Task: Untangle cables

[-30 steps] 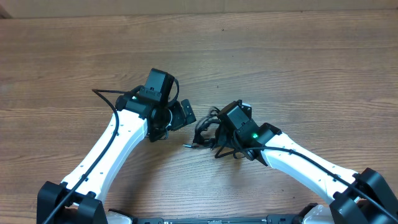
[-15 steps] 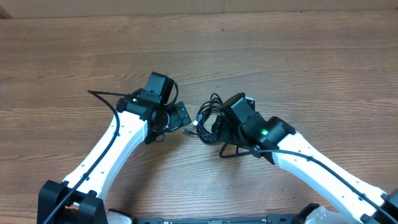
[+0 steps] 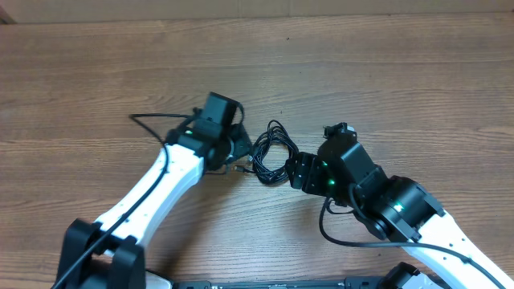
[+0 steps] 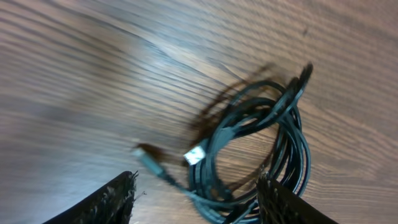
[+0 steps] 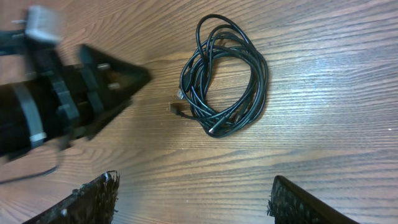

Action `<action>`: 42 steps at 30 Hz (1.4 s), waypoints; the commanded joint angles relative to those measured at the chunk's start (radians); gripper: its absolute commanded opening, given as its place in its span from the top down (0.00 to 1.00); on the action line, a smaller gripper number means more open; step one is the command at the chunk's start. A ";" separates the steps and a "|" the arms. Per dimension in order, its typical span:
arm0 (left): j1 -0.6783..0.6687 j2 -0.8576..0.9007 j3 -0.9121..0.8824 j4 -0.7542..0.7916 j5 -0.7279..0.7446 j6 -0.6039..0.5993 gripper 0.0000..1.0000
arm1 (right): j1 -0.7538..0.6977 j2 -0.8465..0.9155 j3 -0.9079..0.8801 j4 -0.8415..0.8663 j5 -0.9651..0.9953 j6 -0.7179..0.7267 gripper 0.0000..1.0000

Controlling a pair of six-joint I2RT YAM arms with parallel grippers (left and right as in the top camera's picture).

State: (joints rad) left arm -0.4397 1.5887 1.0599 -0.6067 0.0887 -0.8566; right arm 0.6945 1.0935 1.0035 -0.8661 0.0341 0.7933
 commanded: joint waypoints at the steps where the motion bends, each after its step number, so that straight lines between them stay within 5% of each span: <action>1: -0.042 0.079 -0.010 0.042 -0.023 -0.021 0.38 | -0.002 -0.018 0.033 -0.013 0.016 -0.009 0.23; 7: -0.058 0.192 -0.010 0.077 -0.028 -0.019 0.53 | -0.002 -0.018 0.033 -0.064 0.018 -0.009 0.23; 15: -0.057 0.217 -0.010 0.098 -0.018 -0.018 0.51 | -0.002 -0.017 0.032 -0.064 0.025 -0.009 0.23; 25: -0.058 0.217 -0.010 0.113 0.000 0.013 0.91 | -0.002 -0.017 0.032 -0.063 0.032 -0.008 0.23; 34: -0.058 0.217 -0.010 0.114 0.154 0.060 0.96 | -0.002 -0.016 0.032 -0.064 0.032 -0.008 0.22; 42: -0.058 0.217 -0.010 0.129 0.202 0.245 0.96 | -0.002 -0.014 0.031 -0.063 0.033 -0.008 0.22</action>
State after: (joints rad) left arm -0.4961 1.7996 1.0550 -0.4805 0.2314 -0.7452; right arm 0.6945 1.0836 1.0039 -0.9325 0.0528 0.7914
